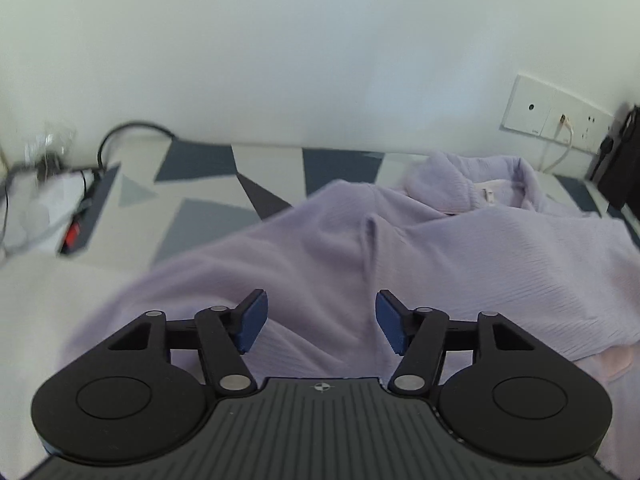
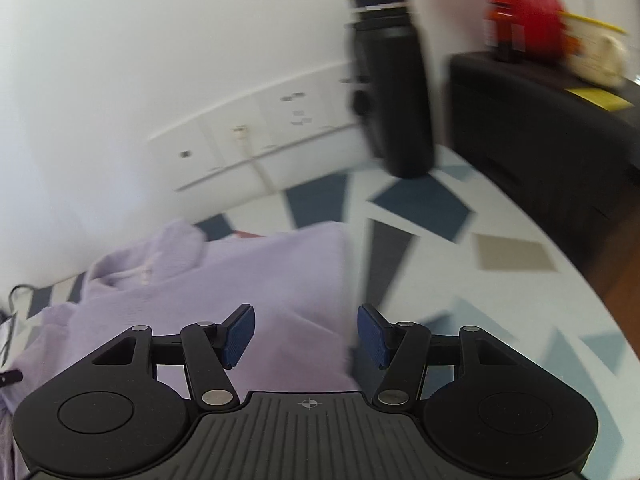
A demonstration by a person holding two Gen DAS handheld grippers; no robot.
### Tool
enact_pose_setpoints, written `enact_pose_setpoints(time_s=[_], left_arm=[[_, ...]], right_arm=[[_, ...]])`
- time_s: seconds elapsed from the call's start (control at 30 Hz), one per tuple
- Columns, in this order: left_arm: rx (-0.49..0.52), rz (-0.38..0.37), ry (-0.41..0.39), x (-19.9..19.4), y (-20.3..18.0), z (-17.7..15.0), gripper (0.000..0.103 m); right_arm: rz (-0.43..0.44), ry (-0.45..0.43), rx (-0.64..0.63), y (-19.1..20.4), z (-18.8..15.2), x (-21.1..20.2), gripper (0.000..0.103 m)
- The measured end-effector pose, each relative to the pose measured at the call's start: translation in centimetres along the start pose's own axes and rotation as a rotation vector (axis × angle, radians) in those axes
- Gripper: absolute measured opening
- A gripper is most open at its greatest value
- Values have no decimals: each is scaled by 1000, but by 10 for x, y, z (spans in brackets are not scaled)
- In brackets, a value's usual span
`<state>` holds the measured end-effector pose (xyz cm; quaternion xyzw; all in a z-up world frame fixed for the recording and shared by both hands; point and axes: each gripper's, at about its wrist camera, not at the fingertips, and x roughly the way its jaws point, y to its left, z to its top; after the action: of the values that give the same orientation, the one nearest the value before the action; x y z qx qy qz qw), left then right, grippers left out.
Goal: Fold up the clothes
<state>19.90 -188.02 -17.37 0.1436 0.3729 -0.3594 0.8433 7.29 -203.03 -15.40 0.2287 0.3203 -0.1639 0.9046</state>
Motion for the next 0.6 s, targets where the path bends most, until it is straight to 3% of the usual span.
enact_pose_setpoints(time_s=[0.17, 0.27, 0.37, 0.5, 0.6], left_arm=[[188, -48, 17, 38, 21, 41, 61], [213, -115, 32, 67, 33, 61, 61], [200, -147, 18, 83, 41, 74, 61], [170, -276, -17, 90, 47, 82, 63], [301, -289, 14, 102, 32, 77, 67]], right_arm=[[170, 92, -85, 61, 28, 51, 53], [260, 178, -109, 103, 44, 92, 53], [289, 208, -134, 136, 52, 119, 53], [331, 237, -158, 177, 64, 151, 53], [363, 258, -176, 208, 72, 174, 53]])
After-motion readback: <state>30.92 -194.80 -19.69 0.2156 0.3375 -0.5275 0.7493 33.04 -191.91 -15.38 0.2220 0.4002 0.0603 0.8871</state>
